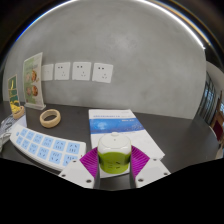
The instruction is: Unplug charger
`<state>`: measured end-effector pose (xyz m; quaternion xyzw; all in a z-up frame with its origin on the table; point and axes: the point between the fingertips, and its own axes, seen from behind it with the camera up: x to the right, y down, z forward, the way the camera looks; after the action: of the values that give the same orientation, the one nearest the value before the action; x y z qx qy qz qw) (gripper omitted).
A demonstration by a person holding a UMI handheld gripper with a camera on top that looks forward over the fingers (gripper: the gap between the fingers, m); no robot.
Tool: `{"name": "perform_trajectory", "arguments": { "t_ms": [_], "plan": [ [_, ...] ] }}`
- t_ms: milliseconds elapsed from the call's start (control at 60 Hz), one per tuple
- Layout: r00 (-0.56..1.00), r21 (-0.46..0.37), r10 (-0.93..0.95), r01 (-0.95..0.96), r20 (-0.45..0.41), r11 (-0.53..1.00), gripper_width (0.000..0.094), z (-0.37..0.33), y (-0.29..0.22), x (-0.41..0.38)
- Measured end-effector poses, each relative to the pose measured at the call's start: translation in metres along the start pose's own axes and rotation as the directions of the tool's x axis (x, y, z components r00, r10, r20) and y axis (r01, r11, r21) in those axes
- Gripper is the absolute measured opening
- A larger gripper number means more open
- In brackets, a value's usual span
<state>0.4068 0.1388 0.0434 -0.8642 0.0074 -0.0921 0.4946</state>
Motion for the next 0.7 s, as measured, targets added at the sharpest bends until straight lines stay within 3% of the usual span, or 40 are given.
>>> {"name": "perform_trajectory", "arguments": {
  "t_ms": [200,250,283,350,700],
  "plan": [
    [1.000,-0.032,0.026,-0.026,0.000,0.999,0.0517,0.017,-0.005,0.005],
    [0.998,-0.022,0.062,-0.062,-0.007,0.998,0.0607,0.019,-0.008,0.006],
    [0.997,-0.015,0.077,-0.078,-0.015,0.997,0.0719,0.019,-0.010,0.009],
    [0.995,-0.014,0.099,-0.099,-0.027,0.995,0.0794,0.016,-0.009,0.009],
    [0.991,0.061,0.125,-0.122,-0.053,0.991,0.0850,-0.112,0.002,-0.028]
  ]
}}
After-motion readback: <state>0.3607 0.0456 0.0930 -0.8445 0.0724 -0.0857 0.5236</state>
